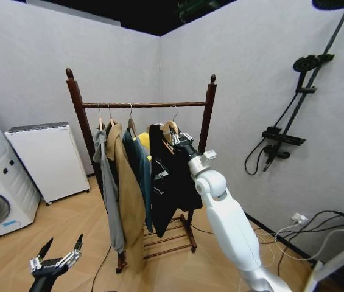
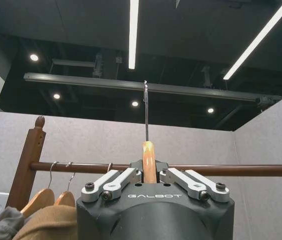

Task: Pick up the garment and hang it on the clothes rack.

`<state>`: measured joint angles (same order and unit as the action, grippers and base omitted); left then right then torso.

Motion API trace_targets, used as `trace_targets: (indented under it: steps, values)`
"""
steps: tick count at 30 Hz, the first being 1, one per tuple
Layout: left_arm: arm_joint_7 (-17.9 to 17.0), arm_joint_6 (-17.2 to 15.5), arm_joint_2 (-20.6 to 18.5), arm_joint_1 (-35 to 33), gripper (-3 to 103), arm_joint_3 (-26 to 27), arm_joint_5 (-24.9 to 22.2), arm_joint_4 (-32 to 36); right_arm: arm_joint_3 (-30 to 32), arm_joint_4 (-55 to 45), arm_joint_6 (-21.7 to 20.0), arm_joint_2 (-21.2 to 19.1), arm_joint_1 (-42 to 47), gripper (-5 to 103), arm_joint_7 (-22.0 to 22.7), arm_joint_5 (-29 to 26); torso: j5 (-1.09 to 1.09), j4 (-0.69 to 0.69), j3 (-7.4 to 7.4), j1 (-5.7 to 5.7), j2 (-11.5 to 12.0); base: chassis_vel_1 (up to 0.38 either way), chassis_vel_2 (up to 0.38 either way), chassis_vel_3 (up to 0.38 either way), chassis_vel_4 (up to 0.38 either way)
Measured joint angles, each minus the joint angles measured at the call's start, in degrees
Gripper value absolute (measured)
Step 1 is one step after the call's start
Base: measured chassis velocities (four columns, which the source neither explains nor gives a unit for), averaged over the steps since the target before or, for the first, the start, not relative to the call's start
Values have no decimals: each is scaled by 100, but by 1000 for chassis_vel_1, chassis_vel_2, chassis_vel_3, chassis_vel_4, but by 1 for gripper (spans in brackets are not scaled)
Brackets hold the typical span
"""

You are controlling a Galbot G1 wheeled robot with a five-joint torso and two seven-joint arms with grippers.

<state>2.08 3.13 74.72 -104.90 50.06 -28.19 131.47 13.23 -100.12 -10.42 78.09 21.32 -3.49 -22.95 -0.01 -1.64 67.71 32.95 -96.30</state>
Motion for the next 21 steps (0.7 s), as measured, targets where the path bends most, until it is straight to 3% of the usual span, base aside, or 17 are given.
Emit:
trace_targets:
  steps: [5, 15, 21]
  values:
    - [0, 0, 0, 0, 100, 0, 0, 0, -66, 323, -16, 136, -248, 10, 8, 47, 0, 0, 87, 83, -167, 0, 0, 0, 0]
    - [0, 0, 0, 0, 100, 0, 0, 1, -236, 1515, 145, 643, -835, 10, 282, 675, 0, -1, 329, 314, -637, 0, 0, 0, 0]
    - [0, 0, 0, 0, 100, 0, 0, 0, -466, 2207, 325, 896, -1227, 10, 505, 905, 0, -1, 355, 341, -681, 0, 0, 0, 0]
